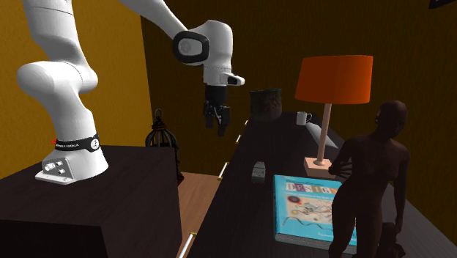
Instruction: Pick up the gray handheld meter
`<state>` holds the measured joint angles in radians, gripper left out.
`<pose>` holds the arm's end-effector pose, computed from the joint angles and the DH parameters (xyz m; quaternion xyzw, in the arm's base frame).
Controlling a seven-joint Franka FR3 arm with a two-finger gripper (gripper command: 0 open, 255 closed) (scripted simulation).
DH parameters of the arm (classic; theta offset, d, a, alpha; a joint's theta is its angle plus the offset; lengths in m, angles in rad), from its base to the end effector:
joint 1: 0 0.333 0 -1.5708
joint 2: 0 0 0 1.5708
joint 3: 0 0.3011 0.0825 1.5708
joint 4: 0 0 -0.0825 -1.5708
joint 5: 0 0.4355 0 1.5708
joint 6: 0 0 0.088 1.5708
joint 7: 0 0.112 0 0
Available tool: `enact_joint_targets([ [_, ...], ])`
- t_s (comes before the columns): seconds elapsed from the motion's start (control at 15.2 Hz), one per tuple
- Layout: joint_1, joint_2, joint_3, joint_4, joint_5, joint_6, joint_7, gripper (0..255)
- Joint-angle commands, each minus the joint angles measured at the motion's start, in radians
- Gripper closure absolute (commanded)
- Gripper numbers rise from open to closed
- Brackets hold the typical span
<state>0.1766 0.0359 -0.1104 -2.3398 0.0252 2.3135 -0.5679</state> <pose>0.5343 0.0357 0.2571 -0.9524 -0.3032 0.0282 0.0145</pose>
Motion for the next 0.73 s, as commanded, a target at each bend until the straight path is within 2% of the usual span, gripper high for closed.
enact_joint_targets([
  [0.0,0.004,0.075,0.007,0.038,0.011,0.046,-0.051,0],
  [0.66,0.013,0.437,0.079,0.307,0.027,0.185,-0.241,0],
])
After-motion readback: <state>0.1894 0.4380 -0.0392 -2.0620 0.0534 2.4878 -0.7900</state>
